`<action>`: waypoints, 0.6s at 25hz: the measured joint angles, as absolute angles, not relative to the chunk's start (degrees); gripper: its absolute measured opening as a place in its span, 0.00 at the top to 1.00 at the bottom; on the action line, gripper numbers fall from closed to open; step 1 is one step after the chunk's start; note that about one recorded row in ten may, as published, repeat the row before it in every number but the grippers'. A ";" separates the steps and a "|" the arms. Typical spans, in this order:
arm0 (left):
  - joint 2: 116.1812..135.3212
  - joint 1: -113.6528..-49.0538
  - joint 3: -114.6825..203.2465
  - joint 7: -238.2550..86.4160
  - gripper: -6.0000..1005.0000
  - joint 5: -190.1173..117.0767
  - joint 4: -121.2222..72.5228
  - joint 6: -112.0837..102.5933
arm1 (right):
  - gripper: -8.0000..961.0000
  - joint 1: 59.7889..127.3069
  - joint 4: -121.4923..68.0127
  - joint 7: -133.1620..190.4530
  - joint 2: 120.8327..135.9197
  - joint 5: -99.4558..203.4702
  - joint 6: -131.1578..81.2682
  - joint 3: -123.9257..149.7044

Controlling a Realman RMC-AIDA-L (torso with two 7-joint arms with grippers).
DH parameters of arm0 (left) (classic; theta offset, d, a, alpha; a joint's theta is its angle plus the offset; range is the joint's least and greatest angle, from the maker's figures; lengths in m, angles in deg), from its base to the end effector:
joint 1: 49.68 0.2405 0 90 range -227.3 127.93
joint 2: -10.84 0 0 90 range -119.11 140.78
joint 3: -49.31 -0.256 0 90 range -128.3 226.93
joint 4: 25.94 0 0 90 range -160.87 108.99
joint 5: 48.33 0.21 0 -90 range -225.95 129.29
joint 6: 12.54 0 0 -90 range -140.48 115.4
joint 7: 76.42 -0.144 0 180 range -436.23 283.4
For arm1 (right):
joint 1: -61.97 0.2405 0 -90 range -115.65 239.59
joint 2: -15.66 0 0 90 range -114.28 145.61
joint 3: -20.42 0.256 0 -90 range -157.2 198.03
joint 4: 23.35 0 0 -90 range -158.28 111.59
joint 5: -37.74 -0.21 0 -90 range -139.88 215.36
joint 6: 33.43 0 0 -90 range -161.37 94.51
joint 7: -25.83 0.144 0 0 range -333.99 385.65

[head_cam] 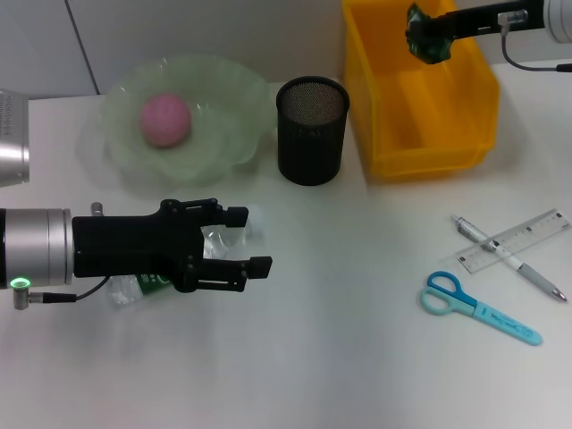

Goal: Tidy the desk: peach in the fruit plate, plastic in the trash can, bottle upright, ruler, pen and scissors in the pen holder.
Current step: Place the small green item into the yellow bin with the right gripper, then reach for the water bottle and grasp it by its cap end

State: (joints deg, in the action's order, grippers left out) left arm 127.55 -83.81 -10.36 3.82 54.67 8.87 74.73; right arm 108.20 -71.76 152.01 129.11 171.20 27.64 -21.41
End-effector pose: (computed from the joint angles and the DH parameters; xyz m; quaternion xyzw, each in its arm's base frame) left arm -0.2211 0.3367 -0.0271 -0.9611 -0.1566 -0.2239 0.0397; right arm 0.2135 0.4676 0.0866 -0.8409 0.3919 0.1371 0.3471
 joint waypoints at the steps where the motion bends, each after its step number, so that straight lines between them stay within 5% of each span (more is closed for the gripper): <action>1: 127.55 -83.80 -10.36 3.80 0.16 54.67 8.87 74.73 | 0.64 108.24 -71.76 152.00 129.11 171.20 27.60 -21.54; 15: 127.75 -83.45 -10.36 3.57 0.16 54.67 8.87 74.73 | 0.20 108.28 -71.71 151.95 129.16 171.17 27.18 -22.06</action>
State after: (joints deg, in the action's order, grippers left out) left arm 127.75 -83.45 -10.36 3.57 54.67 8.87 74.73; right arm 108.28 -71.71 151.95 129.16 171.17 27.18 -22.06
